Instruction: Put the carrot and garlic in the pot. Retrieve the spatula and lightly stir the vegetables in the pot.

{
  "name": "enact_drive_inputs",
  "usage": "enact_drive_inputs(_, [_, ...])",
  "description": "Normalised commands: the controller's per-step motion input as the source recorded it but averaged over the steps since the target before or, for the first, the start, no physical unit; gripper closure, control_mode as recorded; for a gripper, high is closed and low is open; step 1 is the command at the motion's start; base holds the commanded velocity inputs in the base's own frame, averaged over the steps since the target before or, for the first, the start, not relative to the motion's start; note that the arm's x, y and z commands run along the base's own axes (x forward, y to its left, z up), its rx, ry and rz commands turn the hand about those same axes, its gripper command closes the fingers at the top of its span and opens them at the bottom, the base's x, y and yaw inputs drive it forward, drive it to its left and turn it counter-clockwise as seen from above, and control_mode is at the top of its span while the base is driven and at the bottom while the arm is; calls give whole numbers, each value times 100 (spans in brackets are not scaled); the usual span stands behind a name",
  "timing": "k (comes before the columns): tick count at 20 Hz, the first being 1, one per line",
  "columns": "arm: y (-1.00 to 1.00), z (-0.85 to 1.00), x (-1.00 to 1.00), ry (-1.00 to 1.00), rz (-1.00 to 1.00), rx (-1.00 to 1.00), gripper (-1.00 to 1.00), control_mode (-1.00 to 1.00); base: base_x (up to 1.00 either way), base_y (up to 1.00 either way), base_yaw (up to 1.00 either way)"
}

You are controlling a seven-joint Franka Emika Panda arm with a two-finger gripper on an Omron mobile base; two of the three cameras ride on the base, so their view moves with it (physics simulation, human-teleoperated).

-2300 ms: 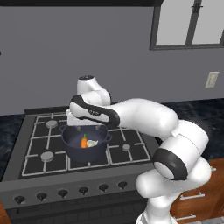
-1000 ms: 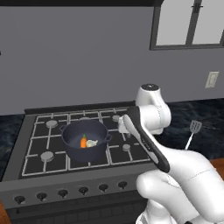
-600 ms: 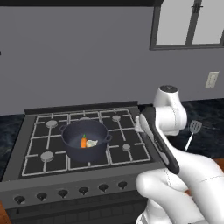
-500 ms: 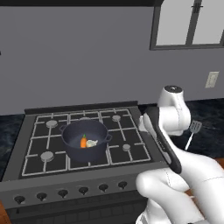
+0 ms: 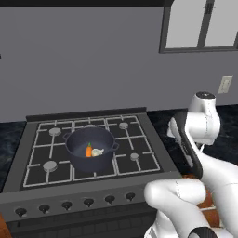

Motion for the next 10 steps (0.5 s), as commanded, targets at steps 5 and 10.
enact_drive_inputs(5, [-66, -13, 10, 0, -17, -6, -100, -100, 0, 0, 0])
enact_drive_inputs(10, [-55, -21, 14, 0, -15, -9, -100, -100, 0, 0, 0])
